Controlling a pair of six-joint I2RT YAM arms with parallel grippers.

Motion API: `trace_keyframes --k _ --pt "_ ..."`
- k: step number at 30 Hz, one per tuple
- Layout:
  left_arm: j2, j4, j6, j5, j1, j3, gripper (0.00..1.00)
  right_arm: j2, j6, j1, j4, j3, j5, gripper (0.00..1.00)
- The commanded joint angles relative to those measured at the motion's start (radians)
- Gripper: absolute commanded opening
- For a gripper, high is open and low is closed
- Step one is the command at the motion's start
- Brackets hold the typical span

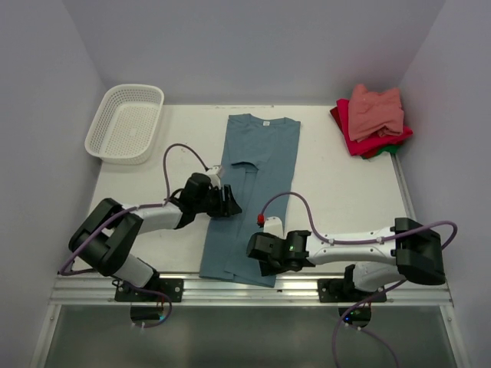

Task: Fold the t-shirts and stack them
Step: Fold the tshirt

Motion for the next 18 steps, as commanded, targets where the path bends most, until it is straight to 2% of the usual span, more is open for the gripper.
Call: trace_keyframes --k 1,6,9,10,12,14,18 --pt "0.036 0.087 0.003 0.006 -0.004 0.051 0.60 0.044 0.055 0.034 0.074 0.005 -0.007 0.41" --pt "0.044 0.075 0.009 -0.001 -0.005 0.074 0.60 0.095 0.079 0.074 0.083 0.025 -0.023 0.38" --pt "0.047 0.069 0.011 -0.001 -0.005 0.080 0.60 0.103 0.088 0.079 0.094 0.017 -0.020 0.29" --pt "0.048 0.066 0.011 -0.003 -0.005 0.075 0.60 0.104 0.090 0.079 0.091 0.015 -0.015 0.23" --pt "0.044 0.066 0.011 -0.004 -0.005 0.072 0.60 0.106 0.090 0.079 0.078 0.017 -0.010 0.19" --pt "0.042 0.067 0.011 -0.004 -0.005 0.064 0.60 0.098 0.087 0.081 0.065 0.022 -0.001 0.09" --pt "0.042 0.067 0.009 -0.006 -0.005 0.049 0.60 0.080 0.085 0.084 0.034 0.026 0.016 0.04"
